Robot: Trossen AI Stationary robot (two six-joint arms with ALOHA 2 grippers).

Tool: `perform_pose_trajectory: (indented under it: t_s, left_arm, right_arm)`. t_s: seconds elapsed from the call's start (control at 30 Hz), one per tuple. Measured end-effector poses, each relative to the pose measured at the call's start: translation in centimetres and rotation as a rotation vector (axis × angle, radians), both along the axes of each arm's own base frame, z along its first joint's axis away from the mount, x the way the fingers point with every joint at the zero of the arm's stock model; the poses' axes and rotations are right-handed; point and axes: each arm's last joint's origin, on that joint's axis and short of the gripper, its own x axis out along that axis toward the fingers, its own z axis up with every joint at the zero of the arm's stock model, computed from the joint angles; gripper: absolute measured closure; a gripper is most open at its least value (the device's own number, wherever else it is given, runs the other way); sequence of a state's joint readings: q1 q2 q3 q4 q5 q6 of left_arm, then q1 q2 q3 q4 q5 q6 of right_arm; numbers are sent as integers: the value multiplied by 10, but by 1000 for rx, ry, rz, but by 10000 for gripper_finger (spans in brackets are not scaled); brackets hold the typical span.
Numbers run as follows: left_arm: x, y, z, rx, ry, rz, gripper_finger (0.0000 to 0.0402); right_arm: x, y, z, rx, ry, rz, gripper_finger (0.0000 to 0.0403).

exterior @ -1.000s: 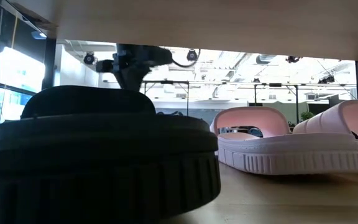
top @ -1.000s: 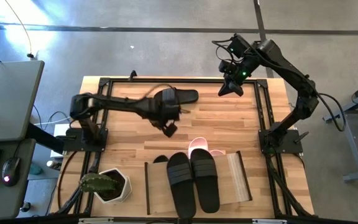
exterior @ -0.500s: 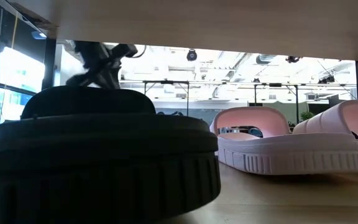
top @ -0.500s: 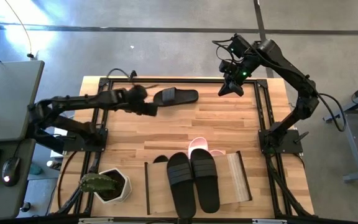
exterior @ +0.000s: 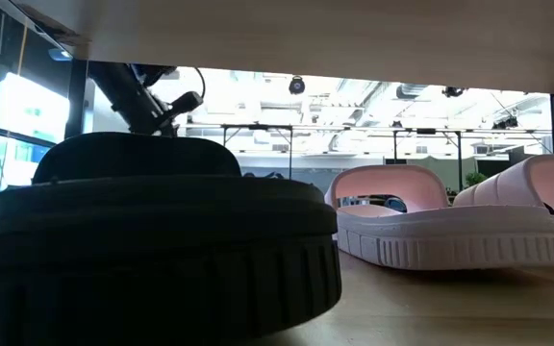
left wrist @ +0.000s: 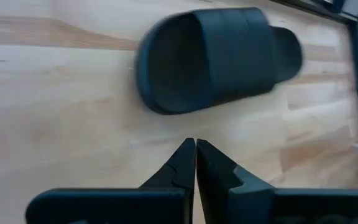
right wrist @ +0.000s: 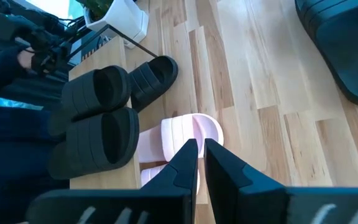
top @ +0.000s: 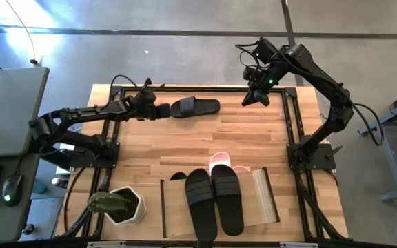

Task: Pick and place slides into the shelf
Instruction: Put the black slipper under the shelf

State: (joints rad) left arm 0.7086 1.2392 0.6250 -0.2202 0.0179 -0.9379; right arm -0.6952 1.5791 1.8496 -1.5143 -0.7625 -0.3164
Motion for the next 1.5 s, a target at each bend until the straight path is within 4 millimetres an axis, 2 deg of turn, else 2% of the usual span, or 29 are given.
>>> perform_pose_trajectory:
  t_s: [0.13, 0.23, 0.43, 0.63, 0.73, 0.83, 1.07, 1.5]
  left_arm:
    - [-2, 5, -9, -41, 32, 28, 398]
    - [0, 8, -18, -97, 38, 35, 381]
    - [5, 11, -40, -216, 67, 95, 286]
    - [16, 20, -52, -209, 12, 129, 181]
    - [22, 26, -55, -183, -49, 134, 142]
    - [23, 27, -60, -191, -39, 136, 116]
    - [18, 35, -64, -213, -49, 168, 87]
    - [5, 53, -62, -180, -88, 235, 85]
  right_arm:
    - [0, 0, 0, 1, 0, -1, 382]
    - [0, 0, 0, 0, -1, -1, 382]
    - [1, -1, 0, -9, -12, -1, 382]
    - [1, -1, 1, -12, -15, -1, 382]
    - [1, -1, 1, -12, -15, -1, 382]
    - [1, -1, 1, -10, -14, 0, 382]
    - [2, -1, 1, -10, -15, 2, 382]
    - [4, -2, 2, -29, -43, 3, 382]
